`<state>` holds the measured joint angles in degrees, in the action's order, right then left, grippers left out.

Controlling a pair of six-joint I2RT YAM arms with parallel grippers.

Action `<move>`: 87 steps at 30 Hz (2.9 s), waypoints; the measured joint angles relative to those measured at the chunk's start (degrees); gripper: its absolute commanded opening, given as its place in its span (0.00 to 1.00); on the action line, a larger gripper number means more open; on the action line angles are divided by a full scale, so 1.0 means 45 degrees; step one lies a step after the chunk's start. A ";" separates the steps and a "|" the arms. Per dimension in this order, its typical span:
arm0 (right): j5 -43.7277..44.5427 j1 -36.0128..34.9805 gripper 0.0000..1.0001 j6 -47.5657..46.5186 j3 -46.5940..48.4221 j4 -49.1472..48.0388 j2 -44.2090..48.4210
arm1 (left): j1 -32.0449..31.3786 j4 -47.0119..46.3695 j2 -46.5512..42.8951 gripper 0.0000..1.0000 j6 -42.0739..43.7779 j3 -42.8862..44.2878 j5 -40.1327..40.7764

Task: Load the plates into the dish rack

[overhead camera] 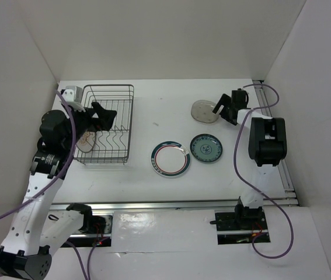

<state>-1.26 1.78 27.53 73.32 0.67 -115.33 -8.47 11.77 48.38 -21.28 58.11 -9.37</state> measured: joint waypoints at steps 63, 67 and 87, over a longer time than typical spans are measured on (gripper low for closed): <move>-0.4988 -0.7295 0.00 0.2011 -0.3531 -0.8485 0.4721 | 0.0000 0.0801 0.4410 0.60 -0.0675 0.1093 -0.3225; -0.4979 -0.7650 0.00 0.2050 -0.3347 -0.8704 0.4600 | 0.0000 0.0724 0.4410 0.00 -0.0627 0.1093 -0.3327; -0.4046 -0.8034 1.00 0.0991 -0.3483 -0.7951 0.4585 | 0.0019 0.0563 0.1724 0.00 0.1268 0.0748 0.3555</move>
<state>-19.46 -34.37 31.99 57.65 -35.11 -94.70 -8.38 14.31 56.14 -15.57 61.47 6.63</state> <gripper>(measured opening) 0.999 0.131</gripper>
